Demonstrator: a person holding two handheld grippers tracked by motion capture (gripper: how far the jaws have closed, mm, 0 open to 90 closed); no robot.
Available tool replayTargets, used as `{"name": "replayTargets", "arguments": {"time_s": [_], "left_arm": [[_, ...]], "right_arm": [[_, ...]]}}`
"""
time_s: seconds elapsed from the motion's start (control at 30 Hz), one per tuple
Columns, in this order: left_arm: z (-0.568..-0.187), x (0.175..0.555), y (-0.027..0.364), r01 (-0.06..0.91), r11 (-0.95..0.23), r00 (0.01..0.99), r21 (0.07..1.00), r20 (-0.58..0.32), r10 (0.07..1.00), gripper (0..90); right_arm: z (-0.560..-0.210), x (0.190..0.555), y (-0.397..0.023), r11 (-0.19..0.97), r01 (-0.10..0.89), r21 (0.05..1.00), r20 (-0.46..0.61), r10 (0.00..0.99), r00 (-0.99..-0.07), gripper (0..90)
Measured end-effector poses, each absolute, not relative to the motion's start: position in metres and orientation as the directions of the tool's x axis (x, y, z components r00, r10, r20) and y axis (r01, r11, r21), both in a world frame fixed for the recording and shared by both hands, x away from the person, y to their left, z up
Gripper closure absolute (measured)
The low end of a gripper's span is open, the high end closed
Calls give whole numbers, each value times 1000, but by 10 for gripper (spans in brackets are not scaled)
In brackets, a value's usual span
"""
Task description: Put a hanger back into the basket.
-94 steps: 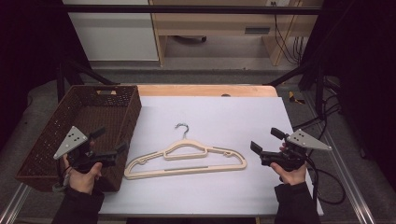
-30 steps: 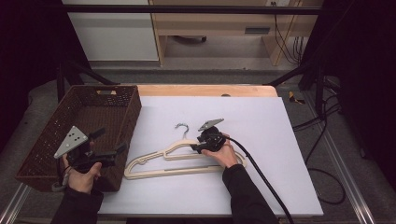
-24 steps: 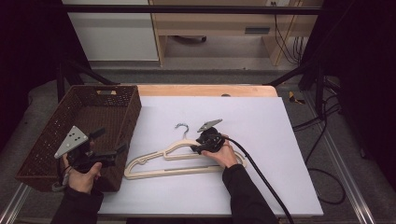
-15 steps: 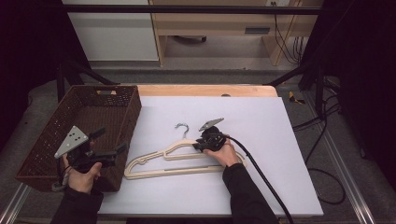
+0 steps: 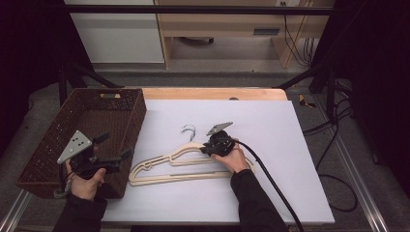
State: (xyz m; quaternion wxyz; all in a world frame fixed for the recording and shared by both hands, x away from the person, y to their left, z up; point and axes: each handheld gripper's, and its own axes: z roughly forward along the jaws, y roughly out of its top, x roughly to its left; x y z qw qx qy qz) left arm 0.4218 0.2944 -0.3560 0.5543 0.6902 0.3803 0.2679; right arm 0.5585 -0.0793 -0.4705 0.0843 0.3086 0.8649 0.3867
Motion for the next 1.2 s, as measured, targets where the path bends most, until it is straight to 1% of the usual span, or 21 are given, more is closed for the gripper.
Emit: {"name": "replayTargets", "arguments": {"time_s": [0.2,0.33,0.5,0.53,0.6,0.7,0.73,0.83,0.93,0.97,1.03,1.07,1.1,1.2], "left_arm": [[-355,422,289,228,-118,581,966,-38,813,17],[-352,421,280,227,-135,594,964,-28,804,18],[-350,426,257,245,-182,628,952,-13,778,23],[-351,430,244,253,-212,641,944,0,767,25],[-352,432,238,259,-223,649,940,2,761,28],[-358,442,214,282,-275,678,919,12,735,28],[-358,442,214,282,-275,678,919,12,735,29],[-363,452,196,297,-303,696,906,12,717,33],[-365,457,190,306,-316,703,898,10,711,42],[-367,460,187,315,-322,705,893,7,709,45],[-375,470,178,343,-364,709,866,15,705,60],[-375,470,178,343,-364,709,866,15,705,62],[-383,477,171,363,-399,716,842,23,698,66],[-395,487,161,382,-446,720,809,42,693,76]], "right_arm": [[-465,557,-83,501,464,730,109,585,-803,742],[-462,555,-84,511,452,731,96,578,-810,744],[-456,552,-84,496,435,751,87,580,-810,747],[-455,551,-85,500,432,750,84,577,-813,748],[-454,550,-85,494,431,755,84,578,-811,750],[-454,550,-86,490,419,765,79,573,-815,750],[-454,550,-86,491,417,765,78,572,-816,750],[-453,549,-87,491,418,764,79,571,-817,751],[-452,548,-86,492,413,767,71,575,-815,751],[-452,549,-87,503,402,765,64,562,-825,751],[-451,547,-87,495,407,767,68,569,-820,751],[-451,547,-87,503,398,767,61,561,-826,751],[-450,547,-87,504,397,767,57,562,-825,751],[-450,546,-87,494,401,771,63,568,-821,752]]}}
